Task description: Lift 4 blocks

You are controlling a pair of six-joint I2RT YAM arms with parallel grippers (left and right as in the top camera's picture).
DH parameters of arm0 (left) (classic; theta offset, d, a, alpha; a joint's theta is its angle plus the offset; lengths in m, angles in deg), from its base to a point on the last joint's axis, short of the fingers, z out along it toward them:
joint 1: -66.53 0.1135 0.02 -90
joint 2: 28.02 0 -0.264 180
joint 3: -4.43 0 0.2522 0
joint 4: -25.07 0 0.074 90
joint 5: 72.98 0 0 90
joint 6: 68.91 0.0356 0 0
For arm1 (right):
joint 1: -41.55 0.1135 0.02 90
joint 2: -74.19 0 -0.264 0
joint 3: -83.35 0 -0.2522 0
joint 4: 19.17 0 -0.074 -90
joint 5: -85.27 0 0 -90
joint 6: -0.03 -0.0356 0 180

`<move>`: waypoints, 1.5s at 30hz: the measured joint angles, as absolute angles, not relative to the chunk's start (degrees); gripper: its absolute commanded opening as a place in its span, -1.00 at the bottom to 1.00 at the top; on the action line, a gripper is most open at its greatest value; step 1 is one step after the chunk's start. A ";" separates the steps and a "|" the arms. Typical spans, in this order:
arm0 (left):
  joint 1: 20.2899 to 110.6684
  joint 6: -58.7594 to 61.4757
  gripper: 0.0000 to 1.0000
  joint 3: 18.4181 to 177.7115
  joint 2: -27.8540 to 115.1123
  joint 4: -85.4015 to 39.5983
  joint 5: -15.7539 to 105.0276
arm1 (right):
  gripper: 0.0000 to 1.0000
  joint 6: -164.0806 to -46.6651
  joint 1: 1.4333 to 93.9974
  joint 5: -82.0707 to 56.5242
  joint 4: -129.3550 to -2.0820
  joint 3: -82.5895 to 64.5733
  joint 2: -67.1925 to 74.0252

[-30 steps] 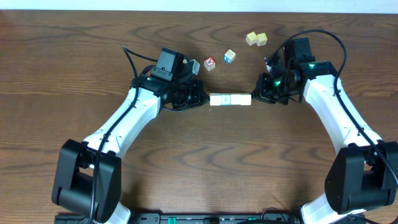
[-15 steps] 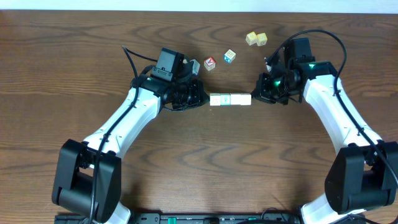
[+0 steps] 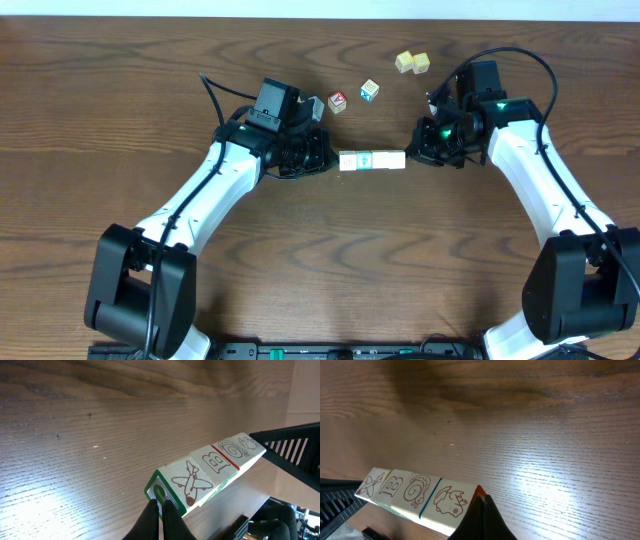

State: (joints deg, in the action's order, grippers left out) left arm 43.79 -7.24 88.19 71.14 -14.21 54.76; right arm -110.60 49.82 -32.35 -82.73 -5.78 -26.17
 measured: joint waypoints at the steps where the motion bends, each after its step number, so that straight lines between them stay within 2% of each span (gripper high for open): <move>1: 43.79 -7.24 -0.85 88.16 71.14 -14.21 54.73 | -0.98 -110.60 49.85 -32.32 -82.71 -5.78 -26.17; 45: 43.00 -7.50 -0.86 88.19 71.14 -13.75 52.26 | -0.98 -111.38 50.31 -30.77 -81.42 -5.85 -26.17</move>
